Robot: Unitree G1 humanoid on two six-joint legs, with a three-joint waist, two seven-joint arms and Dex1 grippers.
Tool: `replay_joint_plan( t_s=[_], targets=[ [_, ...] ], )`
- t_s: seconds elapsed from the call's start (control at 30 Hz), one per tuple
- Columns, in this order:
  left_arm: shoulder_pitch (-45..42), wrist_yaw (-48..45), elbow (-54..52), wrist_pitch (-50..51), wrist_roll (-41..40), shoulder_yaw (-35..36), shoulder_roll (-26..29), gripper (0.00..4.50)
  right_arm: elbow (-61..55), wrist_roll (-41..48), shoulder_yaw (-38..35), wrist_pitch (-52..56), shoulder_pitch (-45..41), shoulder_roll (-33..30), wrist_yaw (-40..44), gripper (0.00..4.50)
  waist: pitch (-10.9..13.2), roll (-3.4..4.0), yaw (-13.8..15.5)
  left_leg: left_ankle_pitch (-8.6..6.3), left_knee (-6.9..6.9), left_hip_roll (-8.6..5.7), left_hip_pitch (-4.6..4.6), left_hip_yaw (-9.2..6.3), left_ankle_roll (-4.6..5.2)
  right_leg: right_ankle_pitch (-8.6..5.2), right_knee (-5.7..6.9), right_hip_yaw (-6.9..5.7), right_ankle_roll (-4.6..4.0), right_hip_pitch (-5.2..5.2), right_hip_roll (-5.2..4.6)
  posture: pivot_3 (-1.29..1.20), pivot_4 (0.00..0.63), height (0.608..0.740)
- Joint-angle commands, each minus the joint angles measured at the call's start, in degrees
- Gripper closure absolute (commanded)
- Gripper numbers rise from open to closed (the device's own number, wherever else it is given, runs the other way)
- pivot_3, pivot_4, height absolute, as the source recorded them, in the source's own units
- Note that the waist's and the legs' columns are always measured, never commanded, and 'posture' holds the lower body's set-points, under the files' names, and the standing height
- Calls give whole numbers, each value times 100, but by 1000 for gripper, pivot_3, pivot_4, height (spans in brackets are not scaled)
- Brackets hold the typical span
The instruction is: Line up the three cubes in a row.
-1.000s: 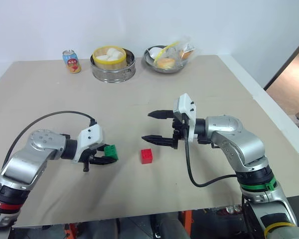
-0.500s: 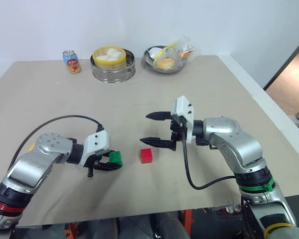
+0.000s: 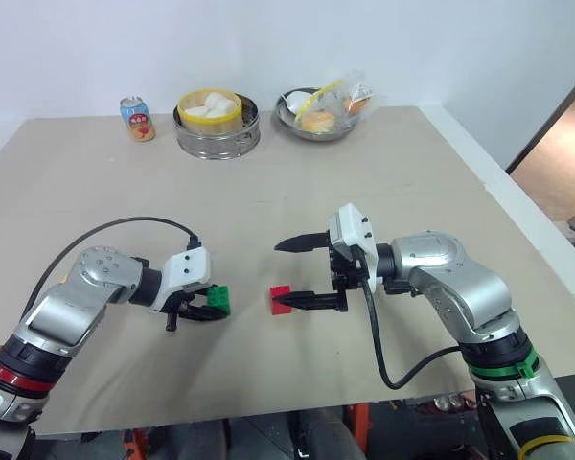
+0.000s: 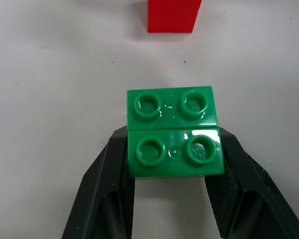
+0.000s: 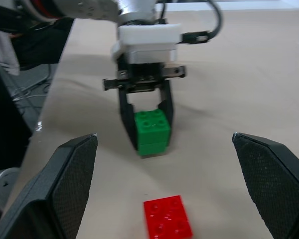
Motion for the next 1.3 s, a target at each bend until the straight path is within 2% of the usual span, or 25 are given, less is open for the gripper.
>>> replay_joint_plan(
  t_s=[0.03, 0.07, 0.13, 0.17, 0.2, 0.27, 0.3, 0.33, 0.37, 0.53, 0.77, 0.9, 1.07, 1.17, 1.3],
  targets=[
    [-154, -110, 65, -160, 39, 24, 41, 3124, -81, -108, 54, -303, -54, -55, 157, 0, 0, 0, 1, 0, 0, 0, 1, 0, 0, 1, 0, 1, 1, 0, 0, 0, 150, 740],
    [-159, -122, 82, -167, 45, 23, 40, 3124, -70, -126, 64, -326, -56, -53, 177, 0, 0, 0, 1, 0, 1, 0, 0, 0, 0, 0, 0, 1, 1, 1, -1, 0, 150, 740],
    [-174, -218, 29, 6, -90, 31, 41, 2102, -34, -166, 77, -385, -56, -37, 198, 0, 0, 0, 1, 0, 1, 0, 0, 0, 0, 0, 0, 1, 1, 1, -1, 0, 150, 740],
    [-179, -242, -1, 27, -98, 22, 46, 1867, -18, -177, 78, -399, -56, -30, 203, 0, 0, 0, 1, 0, 0, 0, 0, 0, 0, 0, 0, 0, 1, 0, 0, 0, 150, 740],
    [-185, -266, -22, 31, -83, 2, 60, 1437, 0, -189, 80, -416, -56, -26, 208, 0, 0, 0, 1, 0, 0, 0, 0, 0, 0, 0, 0, 0, 1, 0, 0, 0, 150, 740],
    [-186, -293, -30, 0, -46, -21, 75, 989, 17, -200, 87, -422, -58, -26, 228, 0, 0, 0, 1, 0, 0, 0, 0, 0, 0, 0, 0, 0, 1, 0, 0, 0, 150, 740],
    [-187, -297, -29, -5, -37, -21, 76, 566, 22, -206, 89, -428, -58, -25, 234, 0, 0, 0, 1, 0, 0, 0, 0, 0, 0, 0, 0, 0, 1, 0, 0, 0, 150, 740],
    [-192, -302, -25, -18, -20, -20, 81, 457, 30, -217, 92, -435, -58, -22, 239, 0, 0, 0, 1, 0, 0, 0, 0, 0, 0, 0, 0, 0, 1, 0, 0, 0, 150, 740],
    [-201, -305, -11, -46, 6, -15, 94, 155, 36, -225, 97, -438, -66, -14, 241, 0, 0, 0, 1, 0, 0, 0, 0, 0, 0, 0, 0, 0, 1, 0, 0, 0, 150, 740],
    [-221, -377, -174, 213, -307, 465, 311, 155, 54, -230, 97, -446, -110, 24, 225, 0, 0, 0, 1, 0, 1, 0, 0, 0, 0, 0, 0, 0, 1, 0, 0, 0, 150, 740],
    [182, -65, -931, 2341, -1878, 2428, 795, 155, 106, -141, -12, -417, -192, 41, 256, 0, 1, -1, -1, 0, 0, 2, -1, -1, 0, 0, 0, -1, 0, -1, 1, 0, 150, 740],
    [588, 880, -1055, 2935, -1986, 3672, 428, 155, 221, -93, -14, -421, -261, 88, 306, 0, 3, -2, -6, 0, -3, 4, 1, 0, 0, -3, 0, -1, -3, -2, 2, 0, 150, 740],
    [1669, 2611, -1287, 2207, -883, 4860, -446, 155, 442, -52, 57, -479, -403, 284, 416, 0, 2, -2, -8, 0, -6, 5, 15, 0, 0, -3, 1, -2, -5, 8, 2, 0, 150, 740],
    [2149, 3371, -1420, 1763, -523, 5145, -950, 155, 541, 209, -33, -508, -506, 521, 536, 0, 2, -8, -24, 0, -16, 6, 29, 9, -1, -1, 0, 10, -8, 12, 4, 0, 150, 740],
    [2426, 3867, -1425, 1347, -333, 5243, -1322, 155, 685, 315, -29, -576, -599, 681, 737, 0, 1, -12, 13, 0, -22, 11, 30, 4, -2, 0, 0, 6, -15, 12, 9, 0, 150, 740]
  ],
)
